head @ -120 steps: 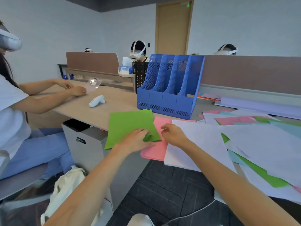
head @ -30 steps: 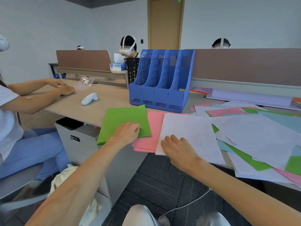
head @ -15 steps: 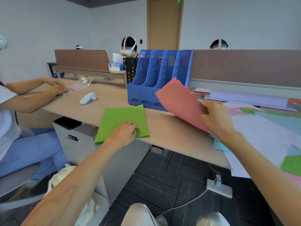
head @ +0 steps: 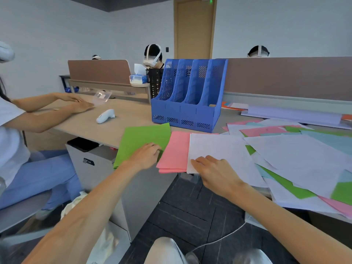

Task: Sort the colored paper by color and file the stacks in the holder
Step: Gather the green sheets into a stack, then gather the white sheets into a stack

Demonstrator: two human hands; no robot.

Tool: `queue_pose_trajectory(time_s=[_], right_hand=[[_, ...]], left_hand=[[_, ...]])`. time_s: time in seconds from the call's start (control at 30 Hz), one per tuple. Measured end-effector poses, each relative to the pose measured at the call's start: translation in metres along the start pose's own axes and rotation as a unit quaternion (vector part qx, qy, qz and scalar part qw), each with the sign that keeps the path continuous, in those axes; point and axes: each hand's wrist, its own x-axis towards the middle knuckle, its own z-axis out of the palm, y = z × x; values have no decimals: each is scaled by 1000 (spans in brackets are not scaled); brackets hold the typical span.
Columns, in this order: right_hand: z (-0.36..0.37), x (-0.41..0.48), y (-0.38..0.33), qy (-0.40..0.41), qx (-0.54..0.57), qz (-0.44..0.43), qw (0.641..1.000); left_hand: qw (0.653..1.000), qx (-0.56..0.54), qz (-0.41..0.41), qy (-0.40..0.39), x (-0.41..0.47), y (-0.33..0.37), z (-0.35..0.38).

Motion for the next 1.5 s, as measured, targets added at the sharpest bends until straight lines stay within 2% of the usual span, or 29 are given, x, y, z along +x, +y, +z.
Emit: queue_pose_trajectory(time_s=[0.23, 0.47, 0.7, 0.83, 0.93, 1.1, 1.2, 1.3, 1.37, 1.43, 1.5], right_hand=[[14, 4, 0, -41, 9, -26, 999], [17, 3, 6, -42, 47, -2, 998], [-2, -22, 41, 5, 163, 144, 976], [-10, -56, 79, 35, 174, 245, 953], [-11, -88, 108, 2, 170, 311, 935], [-10, -133, 150, -108, 142, 383, 906], [-11, -145, 163, -171, 158, 375, 897], [-14, -147, 170, -186, 162, 361, 899], [-16, -146, 171, -181, 93, 308, 929], [-14, -148, 171, -147, 12, 217, 965], [-16, -153, 173, -112, -25, 153, 981]], left_hand=[[999, -30, -24, -3, 5, 2, -3], [998, -29, -47, -10, 13, 11, -10], [992, -102, 34, 68, 24, 87, -21], [982, -146, 109, 49, 34, 155, -13], [978, -144, 153, 1, 49, 200, 3], [965, -171, 189, -65, 75, 260, 34], [960, -192, 188, -77, 85, 284, 47], [960, -205, 182, -60, 92, 297, 54], [960, -214, 172, -48, 96, 300, 56], [960, -228, 158, -34, 100, 301, 57], [959, -247, 141, -9, 105, 301, 57]])
